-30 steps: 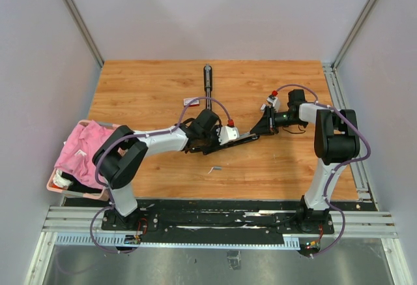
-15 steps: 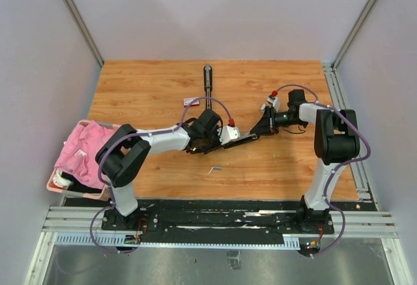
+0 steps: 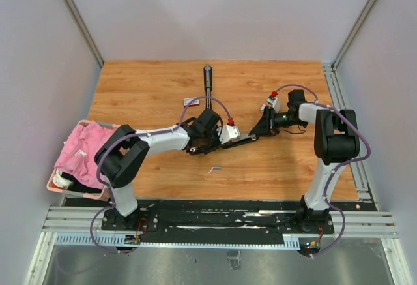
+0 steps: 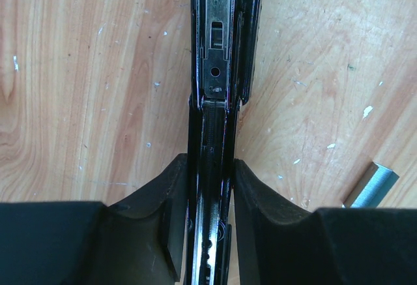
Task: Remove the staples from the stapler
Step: Unload the staple at the center of the board.
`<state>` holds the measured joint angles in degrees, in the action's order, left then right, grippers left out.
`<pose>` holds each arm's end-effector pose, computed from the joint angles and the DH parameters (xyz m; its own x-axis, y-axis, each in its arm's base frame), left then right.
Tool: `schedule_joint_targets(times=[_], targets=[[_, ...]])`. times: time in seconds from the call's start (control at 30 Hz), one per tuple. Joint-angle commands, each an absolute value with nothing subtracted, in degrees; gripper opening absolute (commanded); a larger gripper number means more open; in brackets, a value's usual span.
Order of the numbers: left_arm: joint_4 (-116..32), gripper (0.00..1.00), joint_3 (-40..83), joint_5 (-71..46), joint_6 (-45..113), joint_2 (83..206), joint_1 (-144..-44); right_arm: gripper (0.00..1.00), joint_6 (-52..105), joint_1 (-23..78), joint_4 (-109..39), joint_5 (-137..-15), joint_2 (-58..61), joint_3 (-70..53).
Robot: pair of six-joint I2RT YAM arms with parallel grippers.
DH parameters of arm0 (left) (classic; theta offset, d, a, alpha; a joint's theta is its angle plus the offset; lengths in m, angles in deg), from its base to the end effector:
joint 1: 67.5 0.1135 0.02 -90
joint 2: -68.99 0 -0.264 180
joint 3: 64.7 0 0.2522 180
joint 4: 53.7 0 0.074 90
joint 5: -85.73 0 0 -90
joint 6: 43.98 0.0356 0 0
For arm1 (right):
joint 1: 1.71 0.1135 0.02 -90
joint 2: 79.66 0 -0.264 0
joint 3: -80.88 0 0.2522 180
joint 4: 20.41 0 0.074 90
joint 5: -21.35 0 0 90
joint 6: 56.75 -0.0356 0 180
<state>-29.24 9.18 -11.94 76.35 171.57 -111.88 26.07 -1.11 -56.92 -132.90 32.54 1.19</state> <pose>0.2570 -0.2582 0.1626 -0.1148 0.8126 -0.5715 0.9365 0.2804 0.2106 0.3641 0.0359 0.1389 -0.9672 0.0442 -0.2501 -0.2078 0.4289 0.8791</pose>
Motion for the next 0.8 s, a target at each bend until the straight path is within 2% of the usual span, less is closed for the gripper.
schedule_joint_targets(times=[0.0,0.47,0.77], targets=[[-30.29,0.00,10.16,-13.55,74.69,167.39,-111.67,0.38,27.99,-1.88,-59.32,-132.22,32.82,0.70],[-29.94,0.00,9.92,-14.17,73.24,165.86,-111.19,0.44,30.41,-3.18,-61.79,-131.40,30.26,-0.39],[-27.02,0.00,11.99,-15.82,71.42,165.76,-110.66,0.53,37.69,-3.38,-66.23,-128.36,25.40,-2.25]])
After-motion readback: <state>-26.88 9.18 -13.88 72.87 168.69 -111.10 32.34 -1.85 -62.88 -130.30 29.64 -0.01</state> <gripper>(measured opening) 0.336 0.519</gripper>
